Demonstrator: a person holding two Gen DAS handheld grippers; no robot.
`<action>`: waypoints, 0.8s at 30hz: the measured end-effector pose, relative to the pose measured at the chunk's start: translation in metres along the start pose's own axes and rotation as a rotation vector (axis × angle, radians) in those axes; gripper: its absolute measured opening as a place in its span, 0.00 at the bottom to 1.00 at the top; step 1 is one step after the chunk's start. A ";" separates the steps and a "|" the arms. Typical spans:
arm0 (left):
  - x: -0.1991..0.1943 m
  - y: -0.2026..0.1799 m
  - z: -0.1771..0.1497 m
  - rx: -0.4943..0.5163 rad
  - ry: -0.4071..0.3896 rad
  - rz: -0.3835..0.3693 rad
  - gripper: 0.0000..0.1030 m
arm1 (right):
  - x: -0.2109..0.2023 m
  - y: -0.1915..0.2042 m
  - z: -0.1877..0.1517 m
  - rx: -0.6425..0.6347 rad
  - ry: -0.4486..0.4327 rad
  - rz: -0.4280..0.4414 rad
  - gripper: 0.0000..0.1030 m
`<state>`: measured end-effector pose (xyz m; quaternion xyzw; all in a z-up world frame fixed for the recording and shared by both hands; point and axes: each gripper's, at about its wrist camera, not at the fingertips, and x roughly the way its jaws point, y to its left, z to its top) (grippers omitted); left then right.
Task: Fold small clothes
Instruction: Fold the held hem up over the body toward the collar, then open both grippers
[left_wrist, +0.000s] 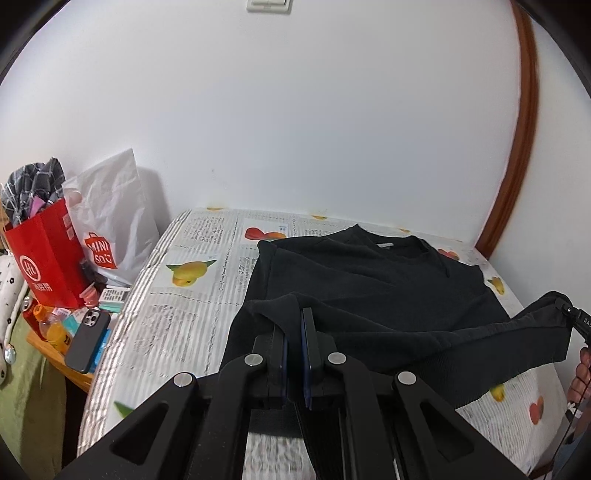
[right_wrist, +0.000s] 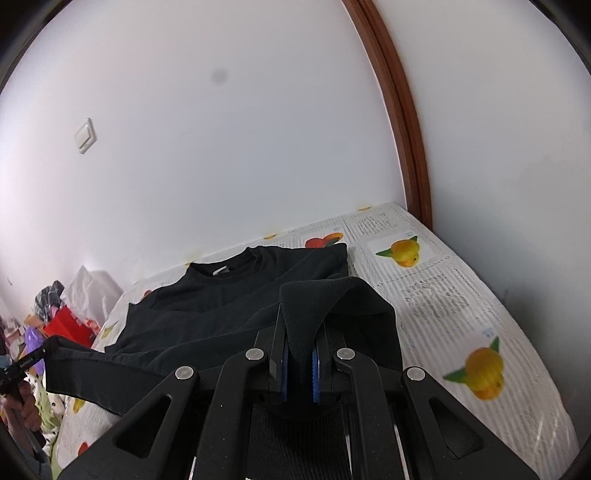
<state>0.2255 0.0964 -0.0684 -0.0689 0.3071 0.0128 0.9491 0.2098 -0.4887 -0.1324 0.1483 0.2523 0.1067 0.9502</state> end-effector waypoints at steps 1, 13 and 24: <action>0.007 -0.001 0.001 -0.003 0.007 0.005 0.06 | 0.009 0.000 0.002 0.002 0.006 -0.005 0.08; 0.097 -0.004 -0.006 0.008 0.157 0.091 0.06 | 0.108 -0.005 -0.011 -0.002 0.175 -0.129 0.09; 0.122 -0.008 -0.010 0.019 0.211 0.100 0.09 | 0.123 -0.002 -0.016 -0.062 0.226 -0.189 0.19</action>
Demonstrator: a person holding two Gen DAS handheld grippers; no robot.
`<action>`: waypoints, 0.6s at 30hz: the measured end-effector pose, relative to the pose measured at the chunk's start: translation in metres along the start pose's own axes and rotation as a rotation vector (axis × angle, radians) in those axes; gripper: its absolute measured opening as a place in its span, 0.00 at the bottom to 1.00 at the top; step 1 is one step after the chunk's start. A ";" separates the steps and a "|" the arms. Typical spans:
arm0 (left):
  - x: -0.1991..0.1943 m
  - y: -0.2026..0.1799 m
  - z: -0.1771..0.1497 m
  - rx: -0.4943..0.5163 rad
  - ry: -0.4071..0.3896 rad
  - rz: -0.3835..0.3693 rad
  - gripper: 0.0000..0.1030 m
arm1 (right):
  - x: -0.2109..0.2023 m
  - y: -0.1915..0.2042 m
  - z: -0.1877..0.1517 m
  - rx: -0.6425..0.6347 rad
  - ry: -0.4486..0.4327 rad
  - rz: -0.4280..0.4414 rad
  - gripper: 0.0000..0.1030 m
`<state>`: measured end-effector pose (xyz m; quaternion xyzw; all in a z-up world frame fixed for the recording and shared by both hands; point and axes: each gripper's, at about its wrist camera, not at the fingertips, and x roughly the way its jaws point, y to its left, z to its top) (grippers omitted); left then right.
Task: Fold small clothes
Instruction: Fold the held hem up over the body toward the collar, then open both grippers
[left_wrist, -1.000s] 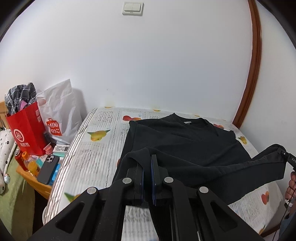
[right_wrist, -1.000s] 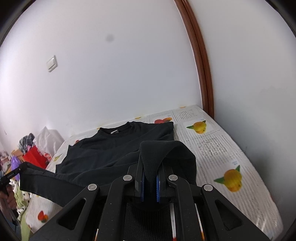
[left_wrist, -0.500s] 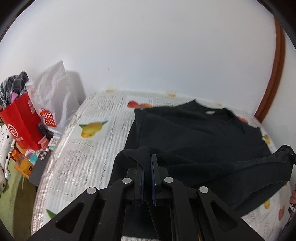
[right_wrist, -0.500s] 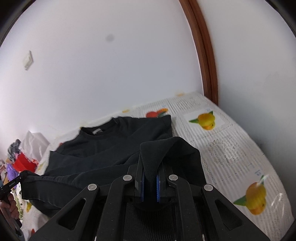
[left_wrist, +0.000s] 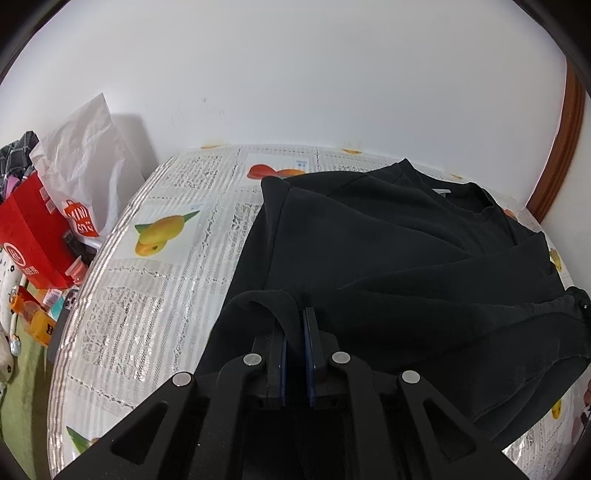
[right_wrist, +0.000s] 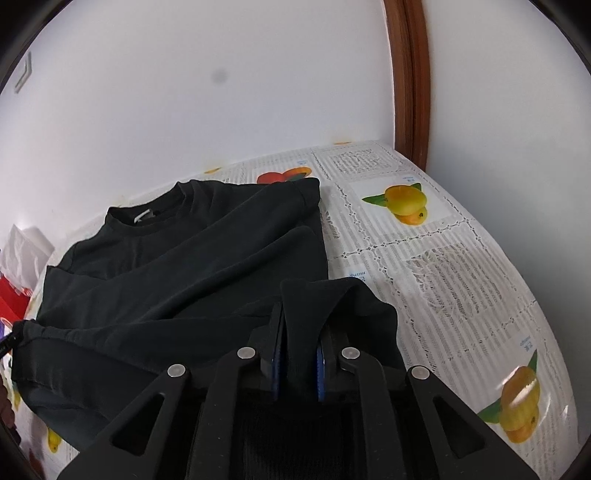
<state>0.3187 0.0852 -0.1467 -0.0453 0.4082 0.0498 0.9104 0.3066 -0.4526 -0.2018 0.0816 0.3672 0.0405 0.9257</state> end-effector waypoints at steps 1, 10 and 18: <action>-0.001 0.000 0.000 0.000 0.006 -0.006 0.10 | -0.005 -0.001 -0.001 0.004 0.007 0.004 0.23; -0.042 0.018 -0.018 -0.032 0.013 -0.102 0.31 | -0.075 -0.018 -0.022 0.031 -0.037 0.031 0.48; -0.057 0.048 -0.056 -0.086 0.053 -0.122 0.41 | -0.081 -0.053 -0.045 0.117 0.010 0.012 0.48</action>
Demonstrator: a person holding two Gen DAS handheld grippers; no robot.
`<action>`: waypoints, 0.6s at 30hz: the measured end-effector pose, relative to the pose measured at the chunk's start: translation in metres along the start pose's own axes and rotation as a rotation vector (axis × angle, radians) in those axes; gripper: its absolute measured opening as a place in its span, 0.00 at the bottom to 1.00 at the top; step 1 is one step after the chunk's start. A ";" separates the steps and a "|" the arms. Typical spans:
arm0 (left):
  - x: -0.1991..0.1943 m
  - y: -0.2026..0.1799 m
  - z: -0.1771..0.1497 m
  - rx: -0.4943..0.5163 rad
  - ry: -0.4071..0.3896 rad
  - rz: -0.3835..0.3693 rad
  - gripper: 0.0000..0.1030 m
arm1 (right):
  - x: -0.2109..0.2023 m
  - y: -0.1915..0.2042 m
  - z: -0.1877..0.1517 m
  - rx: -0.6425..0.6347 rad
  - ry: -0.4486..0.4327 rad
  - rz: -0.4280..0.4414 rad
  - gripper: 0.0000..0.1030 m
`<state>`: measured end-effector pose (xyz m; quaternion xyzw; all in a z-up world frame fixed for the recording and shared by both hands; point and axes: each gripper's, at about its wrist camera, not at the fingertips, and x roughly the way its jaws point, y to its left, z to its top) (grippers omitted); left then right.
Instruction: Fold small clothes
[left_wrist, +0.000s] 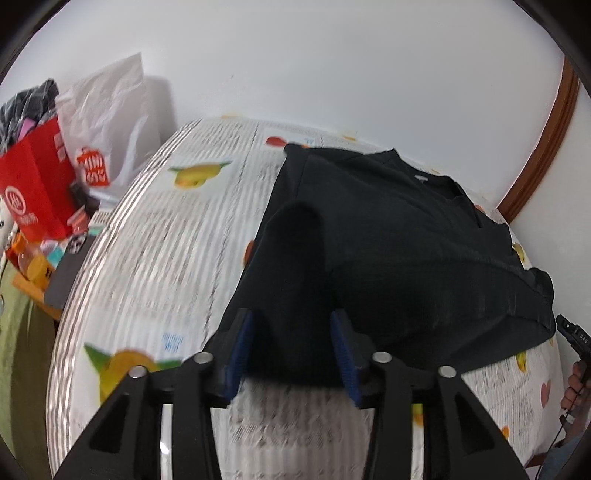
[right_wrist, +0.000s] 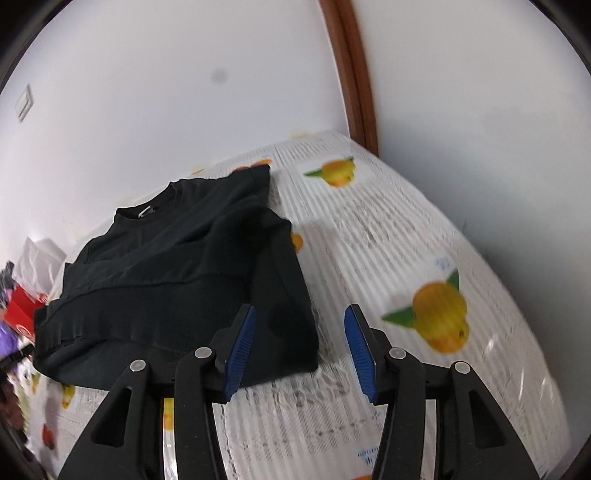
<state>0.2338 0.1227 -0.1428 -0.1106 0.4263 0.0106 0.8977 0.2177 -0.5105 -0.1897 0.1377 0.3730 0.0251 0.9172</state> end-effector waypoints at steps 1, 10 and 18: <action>-0.001 0.002 -0.003 0.001 0.001 -0.002 0.41 | 0.002 -0.001 -0.002 0.003 0.008 -0.003 0.48; 0.018 0.018 -0.001 0.014 0.016 0.034 0.46 | 0.027 0.008 -0.002 0.012 0.067 0.013 0.48; 0.039 0.020 0.002 0.022 0.034 -0.007 0.46 | 0.044 0.022 0.000 -0.030 0.098 -0.002 0.47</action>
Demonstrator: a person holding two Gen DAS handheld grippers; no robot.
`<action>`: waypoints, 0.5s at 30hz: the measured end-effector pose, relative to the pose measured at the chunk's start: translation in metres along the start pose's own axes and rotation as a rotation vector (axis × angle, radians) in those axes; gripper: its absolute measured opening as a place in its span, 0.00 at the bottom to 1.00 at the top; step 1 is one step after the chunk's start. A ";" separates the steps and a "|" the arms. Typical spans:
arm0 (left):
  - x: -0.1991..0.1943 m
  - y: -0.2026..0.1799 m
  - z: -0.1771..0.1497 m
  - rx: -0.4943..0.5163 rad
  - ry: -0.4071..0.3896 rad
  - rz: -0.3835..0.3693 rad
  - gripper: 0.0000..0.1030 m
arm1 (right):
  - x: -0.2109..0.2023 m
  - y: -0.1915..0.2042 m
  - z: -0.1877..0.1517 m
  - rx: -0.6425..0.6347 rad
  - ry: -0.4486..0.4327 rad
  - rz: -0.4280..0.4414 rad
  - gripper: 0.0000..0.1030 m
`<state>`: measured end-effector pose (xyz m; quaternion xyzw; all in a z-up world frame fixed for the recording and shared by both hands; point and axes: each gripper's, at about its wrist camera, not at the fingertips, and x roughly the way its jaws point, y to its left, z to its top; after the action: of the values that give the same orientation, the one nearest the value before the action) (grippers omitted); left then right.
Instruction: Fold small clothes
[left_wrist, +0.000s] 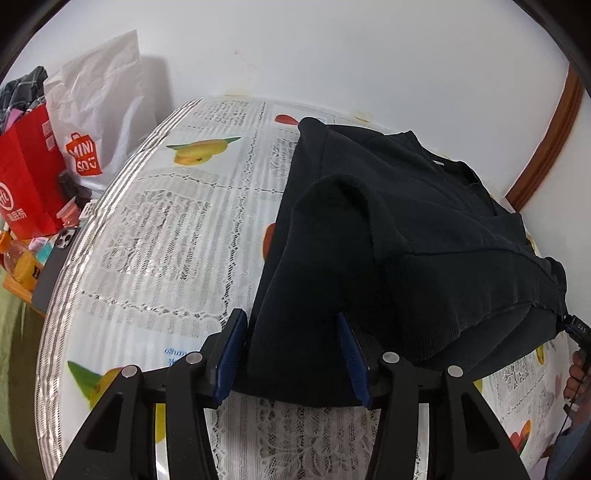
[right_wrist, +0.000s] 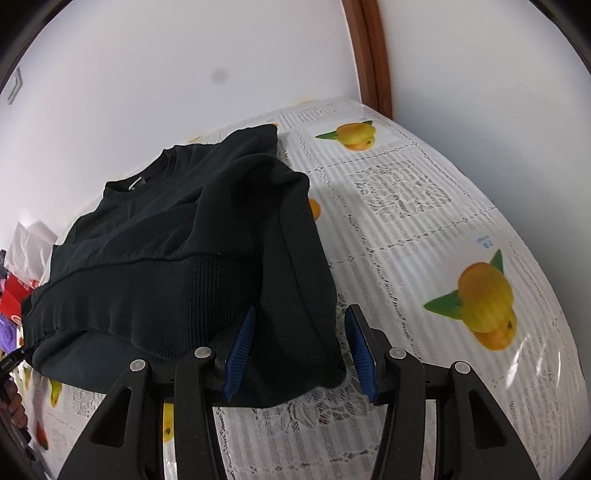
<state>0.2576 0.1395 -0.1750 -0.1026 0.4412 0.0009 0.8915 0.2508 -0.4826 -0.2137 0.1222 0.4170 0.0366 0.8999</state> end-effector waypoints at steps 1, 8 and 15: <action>0.000 0.000 0.000 0.001 -0.002 -0.002 0.46 | 0.000 -0.001 0.000 0.002 0.001 0.013 0.45; -0.015 -0.007 -0.009 0.041 -0.041 -0.003 0.12 | -0.010 0.008 -0.006 -0.027 -0.007 0.033 0.16; -0.045 -0.002 -0.027 0.019 -0.046 -0.024 0.11 | -0.037 0.006 -0.022 -0.005 -0.009 0.066 0.14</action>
<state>0.2089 0.1369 -0.1555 -0.0993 0.4192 -0.0117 0.9024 0.2104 -0.4792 -0.1985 0.1338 0.4087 0.0666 0.9003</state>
